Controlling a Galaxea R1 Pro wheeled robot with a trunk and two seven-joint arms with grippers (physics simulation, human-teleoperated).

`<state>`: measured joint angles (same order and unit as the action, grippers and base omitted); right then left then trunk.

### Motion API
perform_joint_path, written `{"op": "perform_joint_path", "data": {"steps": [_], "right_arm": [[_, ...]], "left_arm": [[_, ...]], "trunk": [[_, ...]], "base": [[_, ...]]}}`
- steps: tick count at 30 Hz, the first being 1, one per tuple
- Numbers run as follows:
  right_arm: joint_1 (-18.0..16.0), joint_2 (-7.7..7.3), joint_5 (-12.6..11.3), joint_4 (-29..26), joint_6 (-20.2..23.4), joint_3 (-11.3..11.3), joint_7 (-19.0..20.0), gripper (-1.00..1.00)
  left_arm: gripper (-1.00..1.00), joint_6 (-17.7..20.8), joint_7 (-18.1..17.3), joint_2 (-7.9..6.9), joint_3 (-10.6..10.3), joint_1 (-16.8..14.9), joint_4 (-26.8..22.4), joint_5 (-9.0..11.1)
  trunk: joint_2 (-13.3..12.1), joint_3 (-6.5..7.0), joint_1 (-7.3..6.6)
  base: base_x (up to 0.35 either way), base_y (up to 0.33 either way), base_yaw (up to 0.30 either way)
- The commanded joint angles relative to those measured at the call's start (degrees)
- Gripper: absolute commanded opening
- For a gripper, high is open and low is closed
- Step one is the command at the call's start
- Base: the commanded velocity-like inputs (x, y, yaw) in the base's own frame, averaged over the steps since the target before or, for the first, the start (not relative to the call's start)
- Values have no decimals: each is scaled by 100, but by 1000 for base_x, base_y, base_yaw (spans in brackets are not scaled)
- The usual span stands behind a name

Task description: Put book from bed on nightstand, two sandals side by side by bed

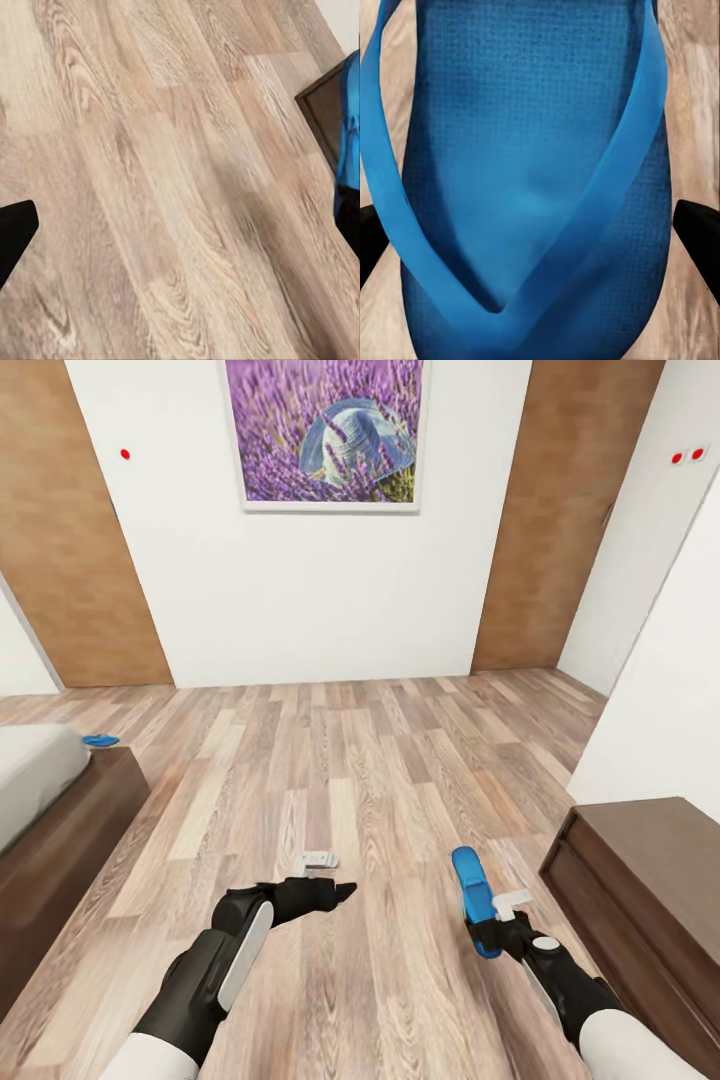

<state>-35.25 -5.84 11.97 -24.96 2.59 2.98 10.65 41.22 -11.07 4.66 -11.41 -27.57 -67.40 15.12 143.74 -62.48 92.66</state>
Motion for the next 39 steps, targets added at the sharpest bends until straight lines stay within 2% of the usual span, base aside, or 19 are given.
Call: {"op": "perform_joint_path", "data": {"steps": [1, 2, 6, 10, 12, 14, 15, 16, 18, 20, 22, 26, 27, 31, 39], "right_arm": [[0, 4, 41, -16, 36, 135, 55, -100], [0, 4, 41, -17, 39, 173, 56, -100], [1, 3, 40, -17, 14, 310, 67, -100], [1, 4, 38, -13, 6, 319, 64, -100], [1, 4, 39, -6, 4, 318, 62, -100], [2, 7, 41, 8, 0, 318, 51, -100], [6, 10, 42, 16, -4, 318, 51, -100], [7, 11, 42, 18, -5, 318, 51, -100], [11, 12, 42, 19, -9, 318, 47, -100], [24, 13, 42, 24, -11, 316, 42, -100], [31, 37, 42, 26, -12, 312, 42, -100], [35, 168, 47, 22, -14, 316, 42, -100], [36, 271, 51, 17, -20, 305, 40, -100], [36, 315, 56, 23, -150, 304, 42, -100], [38, 363, 81, 130, -260, 289, 42, -100]], "left_arm": [[100, -69, 79, 1, 72, -3, 65, 2], [100, -148, 145, 1, 98, -3, 124, 2], [100, -1005, 662, 19, 166, -3, 947, -6], [100, -1343, 781, 24, 171, -3, 1324, 3], [100, -1394, 797, 23, 167, -3, 1446, 2], [100, -1493, 816, 6, 166, -3, 1832, 1], [100, -1685, 824, -27, 178, -3, 2227, 1], [100, -1791, 826, -41, 181, -3, 2386, 0], [100, -2260, 827, -87, 186, -3, 2935, 5], [100, -3227, 826, -138, 191, -3, 3968, 14], [100, -3620, 828, -150, 177, -3, 4531, 13], [100, -3954, 831, -181, 144, 1, 5027, 12], [100, -4496, 834, -338, 164, 17, 5648, 43], [100, -5001, 835, -373, 188, 26, 6013, 65], [100, -5117, 827, -370, 192, 117, 6085, 105]], "trunk": [[2, -5, 2], [2, -5, 2], [2, -5, 2], [2, -5, 2], [2, -5, 2], [2, -5, 2], [2, -5, 2], [2, -5, 2], [2, -5, 2], [2, -5, 2], [2, -5, 2], [2, -5, 2], [2, -5, 2], [2, -5, 2], [2, -5, 2]], "base": [[332, -39, 0], [332, -31, 0], [332, -10, 0], [332, -2, 0], [332, -1, 0], [332, 0, 0], [332, 0, 0], [332, 0, 0], [333, 0, 0], [333, 0, 0], [334, 0, 0], [334, 0, 0], [334, 0, 0], [334, 0, 15], [334, 0, 221]]}}
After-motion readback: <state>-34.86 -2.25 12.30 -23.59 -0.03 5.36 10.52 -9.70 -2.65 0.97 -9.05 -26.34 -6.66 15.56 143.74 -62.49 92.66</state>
